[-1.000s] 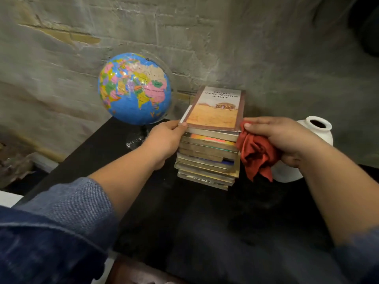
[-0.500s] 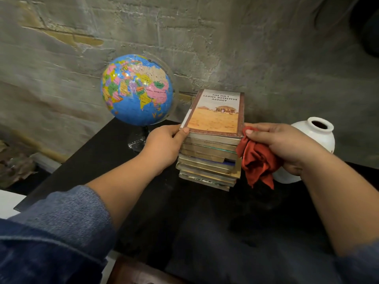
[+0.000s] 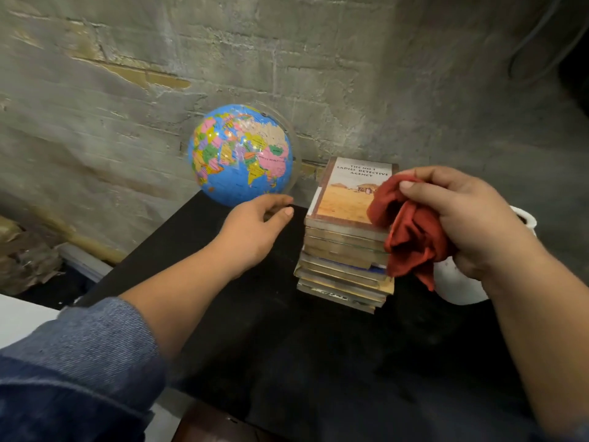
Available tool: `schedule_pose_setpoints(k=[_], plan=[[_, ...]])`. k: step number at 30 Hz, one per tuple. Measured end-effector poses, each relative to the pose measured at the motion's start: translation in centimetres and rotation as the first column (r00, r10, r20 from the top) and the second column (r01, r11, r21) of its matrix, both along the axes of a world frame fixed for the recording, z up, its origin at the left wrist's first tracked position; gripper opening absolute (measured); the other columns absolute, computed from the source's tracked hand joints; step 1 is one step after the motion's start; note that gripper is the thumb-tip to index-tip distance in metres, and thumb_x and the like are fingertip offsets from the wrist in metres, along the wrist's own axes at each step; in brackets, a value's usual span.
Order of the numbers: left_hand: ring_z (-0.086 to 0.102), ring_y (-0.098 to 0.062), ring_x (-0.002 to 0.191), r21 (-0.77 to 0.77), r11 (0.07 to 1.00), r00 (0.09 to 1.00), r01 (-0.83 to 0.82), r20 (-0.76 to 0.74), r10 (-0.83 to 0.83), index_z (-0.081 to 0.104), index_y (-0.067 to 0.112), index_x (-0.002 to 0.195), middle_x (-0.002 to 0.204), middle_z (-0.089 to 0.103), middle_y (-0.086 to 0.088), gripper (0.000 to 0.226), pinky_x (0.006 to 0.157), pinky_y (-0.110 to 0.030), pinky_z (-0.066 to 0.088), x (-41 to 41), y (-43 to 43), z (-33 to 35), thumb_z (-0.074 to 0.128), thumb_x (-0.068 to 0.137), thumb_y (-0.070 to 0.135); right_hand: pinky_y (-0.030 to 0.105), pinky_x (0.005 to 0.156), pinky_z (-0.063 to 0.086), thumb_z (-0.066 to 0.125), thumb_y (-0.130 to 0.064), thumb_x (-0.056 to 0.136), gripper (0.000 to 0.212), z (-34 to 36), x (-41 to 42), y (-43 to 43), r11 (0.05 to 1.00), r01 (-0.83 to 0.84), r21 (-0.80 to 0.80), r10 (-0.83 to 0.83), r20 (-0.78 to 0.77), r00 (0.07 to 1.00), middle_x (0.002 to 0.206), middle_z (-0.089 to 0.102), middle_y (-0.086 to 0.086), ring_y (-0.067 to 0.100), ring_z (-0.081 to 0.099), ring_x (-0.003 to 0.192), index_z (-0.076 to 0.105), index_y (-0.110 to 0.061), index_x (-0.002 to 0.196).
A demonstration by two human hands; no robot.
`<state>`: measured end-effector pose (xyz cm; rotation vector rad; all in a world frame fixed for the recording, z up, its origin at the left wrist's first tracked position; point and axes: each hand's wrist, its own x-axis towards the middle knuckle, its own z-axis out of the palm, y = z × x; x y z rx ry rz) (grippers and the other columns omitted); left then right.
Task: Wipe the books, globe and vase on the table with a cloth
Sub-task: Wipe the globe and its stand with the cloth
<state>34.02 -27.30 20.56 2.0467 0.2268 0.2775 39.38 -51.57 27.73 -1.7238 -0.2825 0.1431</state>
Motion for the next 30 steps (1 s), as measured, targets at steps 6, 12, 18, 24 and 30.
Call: schedule_pose_setpoints(k=[6, 12, 18, 24, 30], plan=[[0.059, 0.011, 0.064, -0.207, 0.962, 0.943, -0.179, 0.241, 0.228, 0.063, 0.016, 0.105, 0.080, 0.064, 0.005, 0.019, 0.064, -0.007, 0.043, 0.2, 5.8, 2.4, 0.051, 0.095, 0.006, 0.028, 0.059, 0.059, 0.056, -0.007, 0.090, 0.026, 1.5, -0.3, 7.4, 0.960, -0.216, 0.178, 0.251, -0.209, 0.945, 0.093, 0.071, 0.016, 0.020, 0.069, 0.069, 0.064, -0.007, 0.115], [0.055, 0.010, 0.054, -0.326, 0.912, 0.933, -0.248, 0.173, 0.315, 0.060, 0.007, 0.109, 0.079, 0.061, 0.003, 0.018, 0.050, -0.005, 0.039, -0.7, 11.2, 2.2, 0.049, 0.095, 0.003, 0.024, 0.046, 0.051, 0.052, -0.009, 0.092, 0.007, 2.5, 3.8, 14.7, 0.986, -0.158, -0.060, 0.134, -0.289, 0.948, 0.075, 0.062, 0.009, 0.016, 0.060, 0.053, 0.057, -0.013, 0.093], [0.050, -0.005, 0.068, -0.288, 0.940, 0.969, -0.183, 0.108, 0.222, 0.061, 0.009, 0.109, 0.079, 0.061, 0.001, 0.019, 0.051, -0.004, 0.038, -2.4, 14.8, 1.6, 0.049, 0.095, 0.004, 0.024, 0.033, 0.046, 0.046, -0.016, 0.093, 0.017, 3.1, 5.6, 18.2, 0.956, -0.178, -0.233, 0.077, -0.385, 0.920, 0.045, 0.059, 0.008, 0.017, 0.055, 0.033, 0.055, -0.007, 0.081], [0.053, -0.003, 0.068, -0.253, 0.955, 0.981, -0.155, 0.072, 0.179, 0.062, 0.005, 0.109, 0.080, 0.061, 0.001, 0.019, 0.053, -0.003, 0.038, -3.5, 17.6, 1.4, 0.049, 0.095, 0.002, 0.032, 0.058, 0.044, 0.056, -0.008, 0.089, 0.010, 2.2, 5.1, 19.3, 0.909, -0.169, -0.381, 0.107, -0.180, 0.978, 0.074, 0.059, 0.014, 0.026, 0.054, 0.063, 0.063, -0.010, 0.081], [0.052, 0.005, 0.061, -0.177, 0.973, 0.958, -0.151, 0.218, 0.188, 0.063, 0.012, 0.101, 0.077, 0.059, 0.006, 0.015, 0.064, -0.006, 0.041, -3.8, 17.7, 3.0, 0.059, 0.089, 0.002, 0.035, 0.063, 0.047, 0.070, -0.020, 0.081, 0.011, 1.2, 1.3, 20.1, 0.845, -0.179, -0.505, 0.189, -0.031, 0.981, 0.072, 0.065, 0.010, 0.022, 0.059, 0.065, 0.063, -0.013, 0.080]])
